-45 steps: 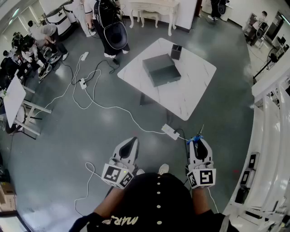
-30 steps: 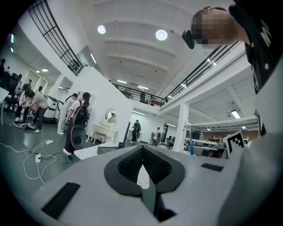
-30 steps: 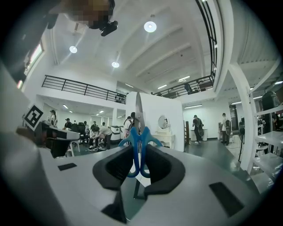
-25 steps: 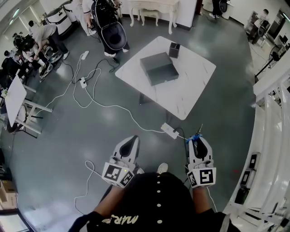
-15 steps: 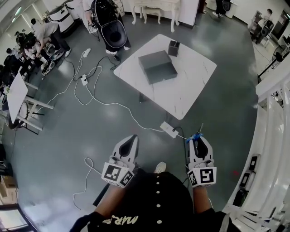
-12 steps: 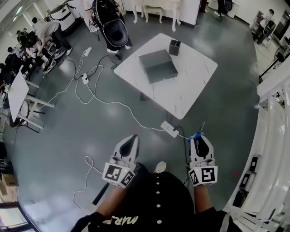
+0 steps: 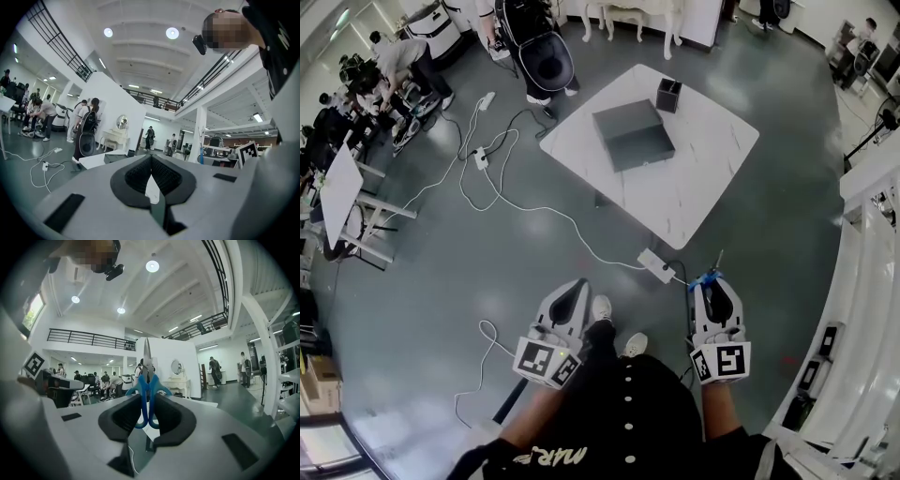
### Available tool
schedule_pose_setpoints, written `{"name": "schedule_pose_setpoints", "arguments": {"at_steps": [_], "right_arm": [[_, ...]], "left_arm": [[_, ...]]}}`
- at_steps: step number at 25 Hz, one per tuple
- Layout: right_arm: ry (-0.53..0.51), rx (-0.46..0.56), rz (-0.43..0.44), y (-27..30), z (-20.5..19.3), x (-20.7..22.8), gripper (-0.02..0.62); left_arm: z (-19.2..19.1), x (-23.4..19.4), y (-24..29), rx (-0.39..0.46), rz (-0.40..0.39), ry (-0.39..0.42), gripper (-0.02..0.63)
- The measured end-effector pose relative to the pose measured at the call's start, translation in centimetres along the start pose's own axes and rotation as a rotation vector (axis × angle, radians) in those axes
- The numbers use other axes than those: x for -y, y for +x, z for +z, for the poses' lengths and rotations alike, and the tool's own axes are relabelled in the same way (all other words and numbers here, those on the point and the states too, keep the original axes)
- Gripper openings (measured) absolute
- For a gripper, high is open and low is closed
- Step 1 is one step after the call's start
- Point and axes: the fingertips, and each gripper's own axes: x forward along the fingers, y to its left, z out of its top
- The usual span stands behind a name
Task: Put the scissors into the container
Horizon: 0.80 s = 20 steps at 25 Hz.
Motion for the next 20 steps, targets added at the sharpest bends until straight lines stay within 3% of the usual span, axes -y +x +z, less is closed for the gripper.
{"name": "schedule_pose_setpoints", "arguments": {"at_steps": [7, 20], "right_arm": [[-0.017, 0.019, -0.037, 3.1, 1.3, 0.9, 0.101], [-0.058, 0.012, -0.044, 9.4, 2.6, 1.1, 0.101]], "left_arm": [[2.0, -1.9, 3.9, 0.028, -0.057, 0.006, 0.026], [3.9, -6.4, 8.5, 0.049, -0.079, -0.017, 0.026]]}}
